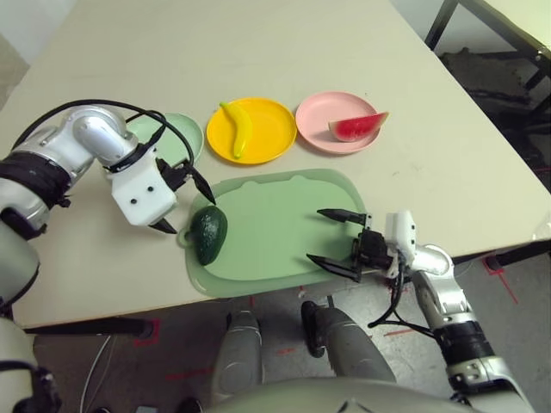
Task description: Place the fruits into color-matched plates.
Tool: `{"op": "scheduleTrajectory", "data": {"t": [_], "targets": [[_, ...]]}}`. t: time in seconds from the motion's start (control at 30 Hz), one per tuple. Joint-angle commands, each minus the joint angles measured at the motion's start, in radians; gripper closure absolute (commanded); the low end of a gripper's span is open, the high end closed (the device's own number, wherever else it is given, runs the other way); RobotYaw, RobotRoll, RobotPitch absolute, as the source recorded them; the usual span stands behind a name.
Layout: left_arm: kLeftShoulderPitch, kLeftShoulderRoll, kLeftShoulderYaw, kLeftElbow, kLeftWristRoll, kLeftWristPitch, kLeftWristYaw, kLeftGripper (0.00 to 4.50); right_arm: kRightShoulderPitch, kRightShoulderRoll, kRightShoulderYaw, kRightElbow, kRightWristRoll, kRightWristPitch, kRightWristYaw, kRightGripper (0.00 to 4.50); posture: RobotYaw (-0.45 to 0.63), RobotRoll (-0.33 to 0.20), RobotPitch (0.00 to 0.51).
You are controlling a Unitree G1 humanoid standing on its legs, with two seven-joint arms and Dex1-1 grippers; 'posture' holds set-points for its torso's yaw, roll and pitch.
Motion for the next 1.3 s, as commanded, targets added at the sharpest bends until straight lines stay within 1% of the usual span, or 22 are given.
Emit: {"op": "scheduleTrajectory", "data": {"t": [0.03, 0.27, 0.53, 0.83, 1.3], "targets": [[-0.006, 0.002, -0.031, -0.028, -0.034, -0.004, -0.010, 0.00, 0.016, -0.031, 0.038, 0.015, -0.022, -0.031, 0.028, 0.03, -0.11, 0.000, 0.165], [-0.011, -0.011, -0.046, -0.029, -0.033, -0.004, -0.010, 0.00, 0.023, -0.056, 0.077, -0.002, 0.000, -0.055, 0.056, 0.03, -0.12, 0.000, 0.165], [-0.051, -0.019, -0.061, 0.008, -0.018, -0.011, -0.010, 0.00, 0.023, -0.057, 0.083, -0.017, 0.013, -0.047, 0.038, 0.03, -0.13, 0.000, 0.163], [-0.033, -0.007, -0.075, -0.051, -0.047, -0.001, -0.010, 0.00, 0.025, -0.060, 0.096, -0.019, 0.005, -0.049, 0.023, 0.03, -0.13, 0.000, 0.156], [0.001, 0.002, -0.081, -0.098, -0.055, 0.015, -0.010, 0.00, 0.025, -0.061, 0.105, -0.023, 0.004, -0.051, 0.009, 0.03, -0.14, 0.000, 0.155]]}}
